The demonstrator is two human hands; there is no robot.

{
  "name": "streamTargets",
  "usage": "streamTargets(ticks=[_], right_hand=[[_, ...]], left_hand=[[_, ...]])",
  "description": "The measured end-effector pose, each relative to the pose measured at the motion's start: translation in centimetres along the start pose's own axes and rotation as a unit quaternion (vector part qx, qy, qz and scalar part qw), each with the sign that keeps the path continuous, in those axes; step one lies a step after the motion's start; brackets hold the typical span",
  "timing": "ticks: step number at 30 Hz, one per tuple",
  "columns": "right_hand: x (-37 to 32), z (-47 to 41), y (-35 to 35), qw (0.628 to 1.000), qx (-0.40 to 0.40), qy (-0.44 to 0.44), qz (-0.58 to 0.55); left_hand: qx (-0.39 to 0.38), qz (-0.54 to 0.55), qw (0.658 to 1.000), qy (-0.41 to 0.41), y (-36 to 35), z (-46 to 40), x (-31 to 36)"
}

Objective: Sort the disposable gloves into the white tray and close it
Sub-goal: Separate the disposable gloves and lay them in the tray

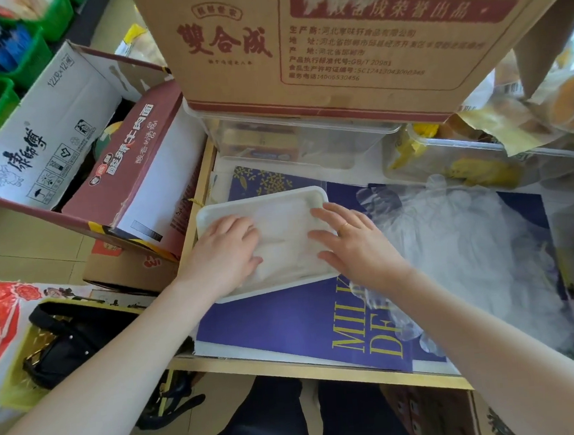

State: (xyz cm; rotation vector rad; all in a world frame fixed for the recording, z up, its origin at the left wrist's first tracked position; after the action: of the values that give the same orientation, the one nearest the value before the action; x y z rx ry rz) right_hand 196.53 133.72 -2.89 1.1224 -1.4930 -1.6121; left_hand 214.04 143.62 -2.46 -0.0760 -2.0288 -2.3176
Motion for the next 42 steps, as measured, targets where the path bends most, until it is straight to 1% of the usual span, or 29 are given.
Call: streamTargets(ticks=[2, 3, 4, 5, 6, 8, 10, 13, 14, 18, 19, 21, 22, 24, 25, 28, 30, 31, 32, 34, 36, 37, 39, 41, 42], right_hand=[[1.4, 2.5, 0.8, 0.993, 0.055, -0.094, -0.05], [2.6, 4.1, 0.9, 0.985, 0.07, -0.149, -0.056], [3.9, 5.9, 0.7, 0.975, 0.066, -0.207, -0.055], [5.3, 7.8, 0.4, 0.962, 0.042, -0.264, -0.055], [6.5, 9.6, 0.0, 0.948, -0.004, -0.311, -0.062], [8.2, 13.0, -0.8, 0.923, -0.093, -0.364, -0.086], [9.0, 15.6, -1.3, 0.91, -0.126, -0.383, -0.095], [9.4, 18.2, -2.2, 0.906, -0.171, -0.383, -0.06], [9.6, 18.7, -2.4, 0.909, -0.163, -0.38, -0.053], [10.2, 18.6, -2.1, 0.937, -0.029, -0.337, -0.09], [10.5, 18.6, -2.1, 0.939, -0.013, -0.328, -0.099], [11.1, 18.4, -1.9, 0.935, 0.002, -0.332, -0.128], [11.6, 18.3, -1.5, 0.925, 0.014, -0.344, -0.161], [12.3, 18.2, 0.1, 0.895, 0.043, -0.366, -0.252], [12.5, 18.1, 1.2, 0.878, 0.047, -0.369, -0.301], [12.8, 18.5, 4.0, 0.839, 0.02, -0.362, -0.406], [12.6, 19.1, 5.3, 0.779, -0.012, -0.361, -0.512], [12.5, 19.3, 5.8, 0.751, -0.029, -0.358, -0.554], [12.4, 19.5, 6.4, 0.734, -0.041, -0.36, -0.575], [12.6, 19.9, 7.7, 0.702, -0.037, -0.38, -0.601], [13.1, 20.4, 8.6, 0.677, -0.011, -0.407, -0.613], [13.4, 20.5, 9.0, 0.666, 0.008, -0.421, -0.616], [14.2, 20.9, 9.2, 0.627, 0.051, -0.444, -0.638], [14.7, 21.1, 9.3, 0.588, 0.058, -0.445, -0.673], [14.6, 21.1, 9.5, 0.576, 0.053, -0.435, -0.691]], left_hand=[[0.057, 0.034, 0.997, -0.025, 1.2, -0.6, 1.3], [0.085, 0.049, 0.994, -0.041, 1.8, -0.8, 2.1], [0.111, 0.066, 0.99, -0.058, 2.2, -1.1, 3.0], [0.121, 0.086, 0.986, -0.069, 2.7, -1.4, 4.0], [0.128, 0.101, 0.983, -0.08, 3.0, -1.8, 5.1], [0.133, 0.118, 0.979, -0.102, 3.3, -2.5, 7.3], [0.137, 0.141, 0.973, -0.122, 3.5, -3.0, 9.7], [0.12, 0.201, 0.964, -0.13, 3.3, -3.4, 13.3], [0.108, 0.22, 0.96, -0.136, 3.2, -3.5, 14.6], [0.056, 0.249, 0.952, -0.167, 2.0, -4.3, 18.9], [0.039, 0.249, 0.953, -0.169, 1.5, -4.6, 19.7], [0.002, 0.244, 0.958, -0.153, 0.9, -5.2, 21.2], [-0.017, 0.244, 0.96, -0.134, 0.8, -5.6, 21.8], [-0.048, 0.264, 0.958, -0.103, 0.7, -6.3, 22.8], [-0.053, 0.272, 0.955, -0.103, 0.8, -6.7, 23.2], [-0.033, 0.292, 0.949, -0.118, 1.6, -7.5, 24.4], [0.004, 0.325, 0.939, -0.114, 2.6, -7.6, 25.2], [0.029, 0.348, 0.932, -0.097, 3.1, -7.6, 25.4], [0.046, 0.38, 0.921, -0.072, 3.7, -7.7, 25.4], [0.043, 0.452, 0.89, -0.027, 4.7, -8.2, 25.3], [0.018, 0.513, 0.858, 0.005, 5.4, -8.6, 25.2], [0.018, 0.532, 0.846, 0.023, 5.8, -8.8, 25.0], [0.052, 0.566, 0.82, 0.067, 6.5, -8.9, 24.5], [0.092, 0.602, 0.785, 0.111, 7.2, -9.0, 24.0], [0.106, 0.613, 0.772, 0.129, 7.5, -9.0, 23.7]])
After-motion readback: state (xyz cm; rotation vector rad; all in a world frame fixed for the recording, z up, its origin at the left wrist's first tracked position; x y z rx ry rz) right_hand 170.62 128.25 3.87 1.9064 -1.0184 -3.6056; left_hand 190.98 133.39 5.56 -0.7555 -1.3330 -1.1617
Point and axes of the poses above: each hand's wrist, its own z-axis away from the middle knuckle, its own y-axis out of the back of the hand, x = y × z, the point moved 4 cm from there along -z, towards the middle knuckle, and after that the axes turned 1 degree about z, right-handed, at the moved point
